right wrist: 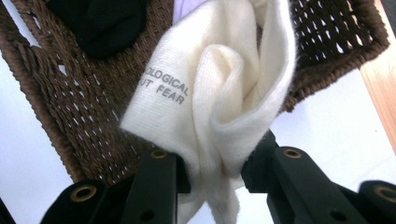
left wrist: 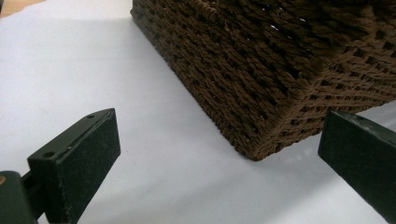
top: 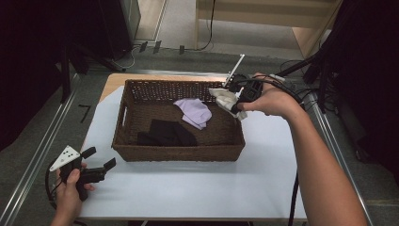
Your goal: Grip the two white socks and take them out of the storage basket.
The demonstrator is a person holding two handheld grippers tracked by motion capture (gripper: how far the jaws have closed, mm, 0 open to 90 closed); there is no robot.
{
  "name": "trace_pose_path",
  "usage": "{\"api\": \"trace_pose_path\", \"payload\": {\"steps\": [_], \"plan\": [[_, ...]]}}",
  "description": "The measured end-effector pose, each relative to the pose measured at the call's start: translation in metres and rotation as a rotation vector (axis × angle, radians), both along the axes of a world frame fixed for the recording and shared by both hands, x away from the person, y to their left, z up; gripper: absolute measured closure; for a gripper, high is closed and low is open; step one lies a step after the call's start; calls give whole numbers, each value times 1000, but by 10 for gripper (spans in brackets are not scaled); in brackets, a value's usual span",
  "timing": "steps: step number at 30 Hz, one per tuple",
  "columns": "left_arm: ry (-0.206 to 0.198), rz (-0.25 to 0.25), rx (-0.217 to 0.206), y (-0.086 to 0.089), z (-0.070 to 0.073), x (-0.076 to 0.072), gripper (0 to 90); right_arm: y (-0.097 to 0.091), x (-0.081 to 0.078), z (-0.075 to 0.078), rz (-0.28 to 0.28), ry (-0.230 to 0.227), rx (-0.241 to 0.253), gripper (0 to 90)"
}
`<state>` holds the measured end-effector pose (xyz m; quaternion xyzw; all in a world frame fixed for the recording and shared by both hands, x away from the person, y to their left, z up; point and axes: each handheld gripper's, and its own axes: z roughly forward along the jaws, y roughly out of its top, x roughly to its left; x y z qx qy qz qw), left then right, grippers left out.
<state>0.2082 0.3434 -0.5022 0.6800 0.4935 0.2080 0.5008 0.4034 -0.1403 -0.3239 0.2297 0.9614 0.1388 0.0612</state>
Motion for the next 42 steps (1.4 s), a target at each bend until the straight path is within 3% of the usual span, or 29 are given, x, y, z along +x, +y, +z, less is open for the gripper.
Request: {"api": "trace_pose_path", "payload": {"steps": [23,32,42], "plan": [[1,-2,7,0,0,0,1,-42,-1,0,-72,-8,-42,702],[4,-3,10,0,0,0,0,-60,-2,-9,-101,2,-53,702],[4,-1,8,0,0,0,1,-81,-1,-28,-148,15,-60,701]]}}
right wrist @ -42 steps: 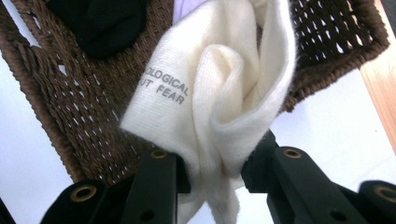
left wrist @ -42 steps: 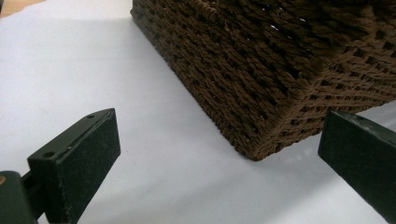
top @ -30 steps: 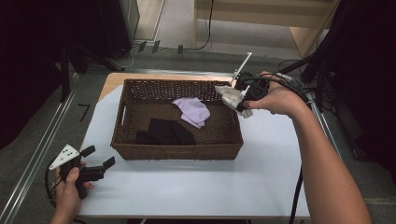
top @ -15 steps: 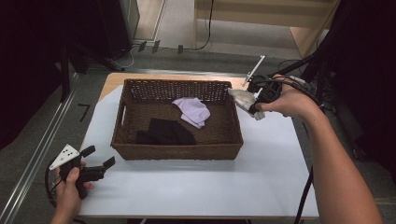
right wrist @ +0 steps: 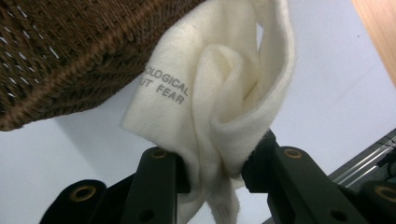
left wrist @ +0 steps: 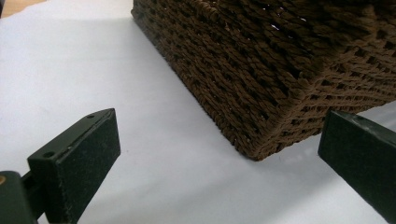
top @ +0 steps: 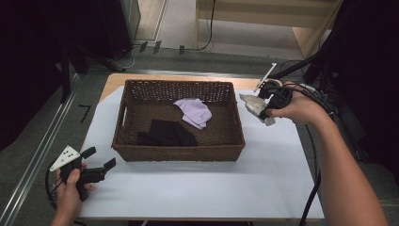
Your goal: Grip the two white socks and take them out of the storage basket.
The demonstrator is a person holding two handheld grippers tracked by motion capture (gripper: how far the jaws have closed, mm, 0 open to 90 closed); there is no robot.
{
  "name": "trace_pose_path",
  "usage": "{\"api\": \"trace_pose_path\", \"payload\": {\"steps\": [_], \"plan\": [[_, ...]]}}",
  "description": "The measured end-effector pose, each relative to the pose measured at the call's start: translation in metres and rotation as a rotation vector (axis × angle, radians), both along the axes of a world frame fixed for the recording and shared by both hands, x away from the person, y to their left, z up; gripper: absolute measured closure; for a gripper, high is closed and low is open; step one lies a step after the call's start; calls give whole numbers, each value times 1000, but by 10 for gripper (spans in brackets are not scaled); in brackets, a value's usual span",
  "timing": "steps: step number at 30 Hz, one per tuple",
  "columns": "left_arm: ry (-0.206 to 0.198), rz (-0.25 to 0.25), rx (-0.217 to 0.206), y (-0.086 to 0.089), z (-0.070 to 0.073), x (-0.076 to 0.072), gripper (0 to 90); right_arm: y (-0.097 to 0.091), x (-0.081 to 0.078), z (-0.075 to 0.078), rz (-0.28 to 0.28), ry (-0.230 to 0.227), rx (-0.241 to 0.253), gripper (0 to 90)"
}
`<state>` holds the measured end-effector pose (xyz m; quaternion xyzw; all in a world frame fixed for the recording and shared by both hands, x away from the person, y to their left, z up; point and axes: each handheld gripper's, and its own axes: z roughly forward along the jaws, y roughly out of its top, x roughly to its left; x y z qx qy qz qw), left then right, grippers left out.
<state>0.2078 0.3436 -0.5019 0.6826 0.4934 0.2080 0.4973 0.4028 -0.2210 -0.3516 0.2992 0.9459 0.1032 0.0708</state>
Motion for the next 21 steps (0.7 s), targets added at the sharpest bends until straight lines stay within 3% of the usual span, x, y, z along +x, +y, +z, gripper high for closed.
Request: {"api": "trace_pose_path", "payload": {"steps": [21], "plan": [[0,3,-3,0,0,0,0,-19,2,-69,-72,61,-46,696]]}}
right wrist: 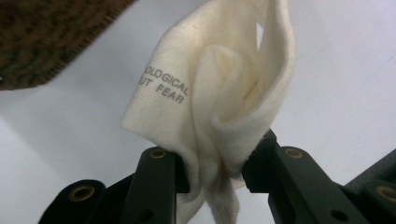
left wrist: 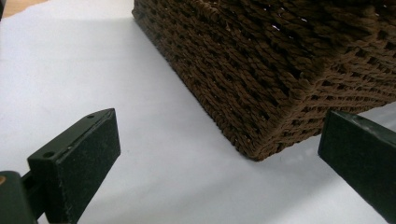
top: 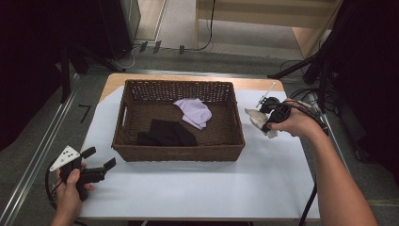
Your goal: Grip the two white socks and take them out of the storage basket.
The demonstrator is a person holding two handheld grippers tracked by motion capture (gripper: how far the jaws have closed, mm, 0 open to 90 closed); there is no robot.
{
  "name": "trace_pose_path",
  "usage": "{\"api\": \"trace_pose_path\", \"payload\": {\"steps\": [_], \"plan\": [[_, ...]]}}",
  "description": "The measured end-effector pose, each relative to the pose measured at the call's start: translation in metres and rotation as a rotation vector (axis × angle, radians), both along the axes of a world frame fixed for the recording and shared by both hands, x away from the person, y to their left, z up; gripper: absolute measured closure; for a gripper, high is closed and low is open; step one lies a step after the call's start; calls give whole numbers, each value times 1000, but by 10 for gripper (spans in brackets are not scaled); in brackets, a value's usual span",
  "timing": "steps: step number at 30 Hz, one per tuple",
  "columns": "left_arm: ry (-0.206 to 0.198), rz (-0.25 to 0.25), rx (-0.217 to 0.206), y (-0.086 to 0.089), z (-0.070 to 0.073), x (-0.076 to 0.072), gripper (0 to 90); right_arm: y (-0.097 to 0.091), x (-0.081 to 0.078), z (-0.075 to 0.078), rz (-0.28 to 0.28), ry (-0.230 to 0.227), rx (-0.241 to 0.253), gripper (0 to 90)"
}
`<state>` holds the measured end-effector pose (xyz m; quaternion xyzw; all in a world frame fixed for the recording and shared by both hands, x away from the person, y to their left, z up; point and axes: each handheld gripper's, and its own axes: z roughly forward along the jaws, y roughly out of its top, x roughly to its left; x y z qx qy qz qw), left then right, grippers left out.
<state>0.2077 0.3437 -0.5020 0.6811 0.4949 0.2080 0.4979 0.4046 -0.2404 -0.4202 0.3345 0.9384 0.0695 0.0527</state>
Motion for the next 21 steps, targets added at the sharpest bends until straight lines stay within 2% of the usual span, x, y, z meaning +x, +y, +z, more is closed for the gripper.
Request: {"api": "trace_pose_path", "payload": {"steps": [4,12,15,21], "plan": [[-1,1,-1,0,0,0,1,-6,3,-18,-26,10,-27,695],[-2,0,-2,0,0,0,0,-15,3,-40,-57,37,-35,695],[-1,1,-1,0,0,0,1,-17,3,-44,-54,36,-46,694],[-1,1,0,0,0,0,0,-20,1,-51,-72,36,-25,674]]}}
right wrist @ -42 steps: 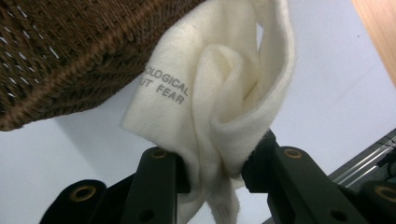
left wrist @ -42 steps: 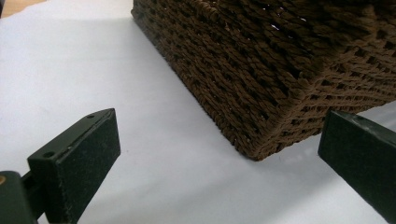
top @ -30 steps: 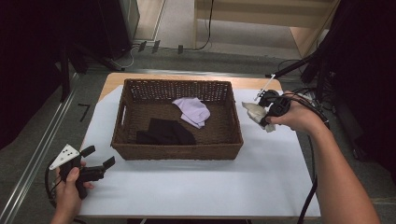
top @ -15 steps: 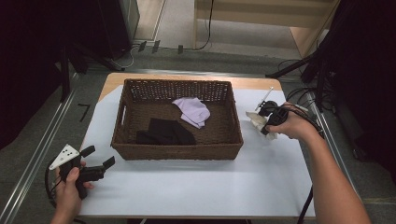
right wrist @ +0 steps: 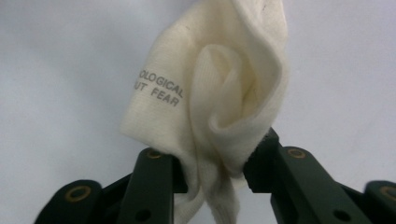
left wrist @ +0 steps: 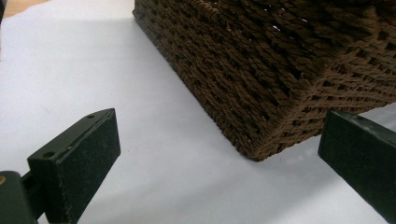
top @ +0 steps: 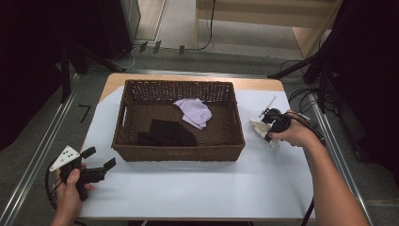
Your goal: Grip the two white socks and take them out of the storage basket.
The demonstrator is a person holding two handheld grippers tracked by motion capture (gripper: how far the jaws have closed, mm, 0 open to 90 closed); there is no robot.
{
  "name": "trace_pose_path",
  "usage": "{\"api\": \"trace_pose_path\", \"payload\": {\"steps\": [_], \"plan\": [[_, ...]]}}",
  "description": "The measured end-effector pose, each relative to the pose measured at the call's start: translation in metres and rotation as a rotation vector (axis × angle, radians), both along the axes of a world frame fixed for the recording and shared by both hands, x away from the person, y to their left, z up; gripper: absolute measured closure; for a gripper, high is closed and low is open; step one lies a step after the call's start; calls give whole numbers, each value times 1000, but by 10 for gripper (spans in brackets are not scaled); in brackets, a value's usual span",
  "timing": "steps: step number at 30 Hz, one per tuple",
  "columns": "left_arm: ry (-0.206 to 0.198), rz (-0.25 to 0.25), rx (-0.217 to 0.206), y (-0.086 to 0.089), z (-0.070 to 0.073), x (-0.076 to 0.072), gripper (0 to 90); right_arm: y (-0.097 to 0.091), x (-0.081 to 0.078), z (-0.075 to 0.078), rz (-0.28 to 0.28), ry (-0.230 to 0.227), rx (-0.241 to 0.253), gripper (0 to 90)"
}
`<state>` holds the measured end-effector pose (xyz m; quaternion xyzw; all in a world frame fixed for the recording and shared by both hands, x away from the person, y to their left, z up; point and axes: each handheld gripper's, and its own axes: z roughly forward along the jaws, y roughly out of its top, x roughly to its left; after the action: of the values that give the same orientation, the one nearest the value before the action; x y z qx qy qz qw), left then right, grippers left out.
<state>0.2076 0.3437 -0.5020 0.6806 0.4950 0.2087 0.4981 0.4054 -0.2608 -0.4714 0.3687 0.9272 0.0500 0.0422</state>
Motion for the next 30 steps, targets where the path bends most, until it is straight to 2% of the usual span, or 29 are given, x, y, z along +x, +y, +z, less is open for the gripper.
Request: {"api": "trace_pose_path", "payload": {"steps": [1,2,3,4,6,8,14,17,21,23,26,27,30], "plan": [[1,0,1,0,0,0,0,0,0,0,0,0,0,674],[0,0,1,0,0,0,1,0,-1,0,6,1,2,563],[0,0,0,0,0,0,1,1,-2,0,13,-10,-4,488],[1,0,1,0,0,0,1,1,-2,0,13,-10,-4,488],[1,0,-1,0,0,0,0,3,-6,1,1,-28,-17,277],[0,0,0,0,0,0,0,5,-9,2,-12,-63,-41,133],[1,0,1,0,0,0,1,0,-19,5,-44,-87,-38,34],[-1,2,-1,0,0,0,1,-6,-26,7,-80,-118,-13,7],[0,3,0,0,0,0,0,-11,-32,7,-110,-137,11,0],[0,3,3,0,0,0,1,-14,-37,7,-123,-161,9,0],[1,4,3,0,0,0,0,-19,-44,8,-155,-191,36,0],[0,4,3,0,0,0,1,-22,-50,8,-168,-215,45,0],[1,6,3,0,0,0,1,-25,-56,7,-193,-236,61,0]]}}
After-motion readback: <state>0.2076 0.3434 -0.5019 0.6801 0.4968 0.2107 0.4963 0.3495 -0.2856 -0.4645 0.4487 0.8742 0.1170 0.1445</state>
